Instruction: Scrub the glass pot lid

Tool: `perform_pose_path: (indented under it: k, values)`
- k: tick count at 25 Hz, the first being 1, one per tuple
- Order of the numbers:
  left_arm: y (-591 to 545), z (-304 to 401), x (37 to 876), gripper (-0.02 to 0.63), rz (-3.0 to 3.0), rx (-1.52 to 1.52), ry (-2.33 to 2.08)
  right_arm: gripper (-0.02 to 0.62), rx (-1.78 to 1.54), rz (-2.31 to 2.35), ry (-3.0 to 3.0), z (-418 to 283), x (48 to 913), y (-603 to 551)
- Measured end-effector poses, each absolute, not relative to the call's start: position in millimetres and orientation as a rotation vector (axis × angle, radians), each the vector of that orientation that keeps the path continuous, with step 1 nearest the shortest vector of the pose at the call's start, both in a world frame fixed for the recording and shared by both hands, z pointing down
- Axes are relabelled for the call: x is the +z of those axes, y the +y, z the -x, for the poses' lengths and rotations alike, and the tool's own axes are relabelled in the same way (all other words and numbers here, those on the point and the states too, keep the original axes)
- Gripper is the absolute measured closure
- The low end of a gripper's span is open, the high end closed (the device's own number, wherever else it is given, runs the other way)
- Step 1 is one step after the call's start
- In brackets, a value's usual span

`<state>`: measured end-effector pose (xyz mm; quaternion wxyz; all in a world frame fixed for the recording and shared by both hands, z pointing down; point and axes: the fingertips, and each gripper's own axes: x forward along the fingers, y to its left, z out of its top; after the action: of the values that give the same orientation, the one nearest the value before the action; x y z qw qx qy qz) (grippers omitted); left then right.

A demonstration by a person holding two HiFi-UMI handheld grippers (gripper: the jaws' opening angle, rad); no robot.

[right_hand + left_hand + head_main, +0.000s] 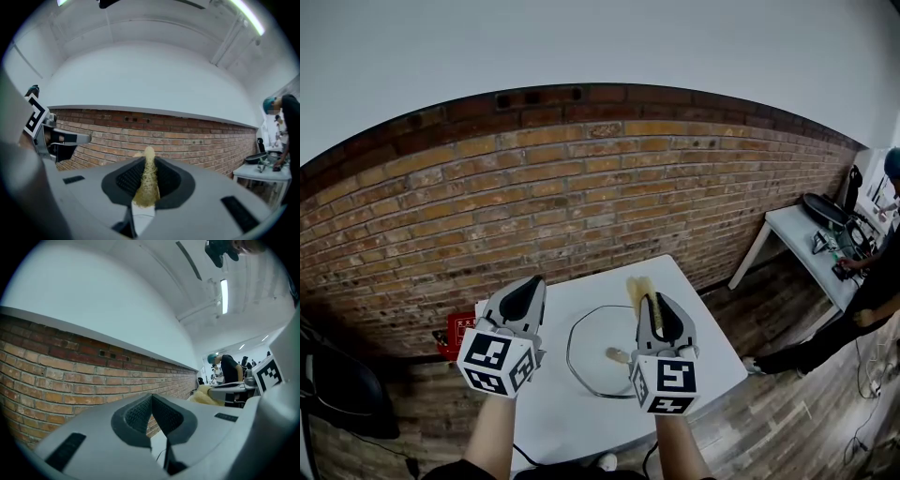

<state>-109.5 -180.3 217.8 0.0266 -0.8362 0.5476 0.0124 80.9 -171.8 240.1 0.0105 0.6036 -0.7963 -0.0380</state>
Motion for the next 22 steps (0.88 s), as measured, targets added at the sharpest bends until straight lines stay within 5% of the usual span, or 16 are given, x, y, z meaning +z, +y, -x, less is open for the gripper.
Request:
perform_pose_path:
  k: [22]
  values:
    - [-189,120,231,0.595,2.584,0.039,1.731,0.538,-0.118,-1.852,-2.467,-74,248,-181]
